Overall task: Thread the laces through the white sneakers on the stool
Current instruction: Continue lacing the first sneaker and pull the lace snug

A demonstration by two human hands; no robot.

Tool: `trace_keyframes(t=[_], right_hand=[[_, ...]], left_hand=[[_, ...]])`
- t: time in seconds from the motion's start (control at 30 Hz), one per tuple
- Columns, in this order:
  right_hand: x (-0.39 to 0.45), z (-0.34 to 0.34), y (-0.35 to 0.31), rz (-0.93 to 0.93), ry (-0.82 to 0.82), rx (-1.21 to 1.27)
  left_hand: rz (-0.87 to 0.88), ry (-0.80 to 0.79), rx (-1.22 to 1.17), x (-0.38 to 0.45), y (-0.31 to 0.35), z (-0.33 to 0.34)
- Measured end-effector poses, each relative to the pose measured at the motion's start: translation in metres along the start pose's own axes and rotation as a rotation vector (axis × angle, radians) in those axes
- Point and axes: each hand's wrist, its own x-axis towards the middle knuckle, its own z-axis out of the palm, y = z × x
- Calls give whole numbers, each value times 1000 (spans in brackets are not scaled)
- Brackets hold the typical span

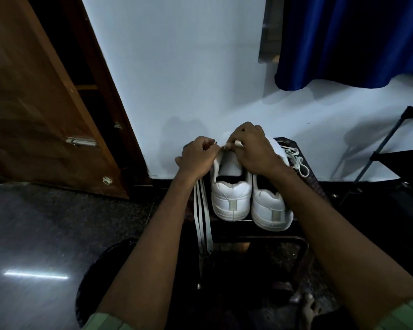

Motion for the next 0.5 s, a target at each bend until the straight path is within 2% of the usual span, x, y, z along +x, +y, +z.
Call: trace_keyframes(t=[0.07, 0.13, 0.2, 0.3, 0.37, 0.43, 0.5], right_hand=[[1, -2, 5, 16, 91, 236], [0, -6, 4, 84, 94, 358], [-1, -4, 2, 104, 66, 302], [4, 2, 1, 90, 39, 48], [5, 2, 1, 64, 21, 17], [2, -1, -2, 17, 55, 203], [0, -9, -5, 69, 111, 594]], left_hand=[[21, 2, -46, 0, -1, 2], [67, 22, -43, 0, -2, 4], [126, 68, 3, 0, -2, 6], [254, 177, 104, -4, 2, 14], [311, 224, 136, -10, 7, 19], [280, 224, 84, -13, 9, 21], [242, 201, 1, -12, 8, 21]])
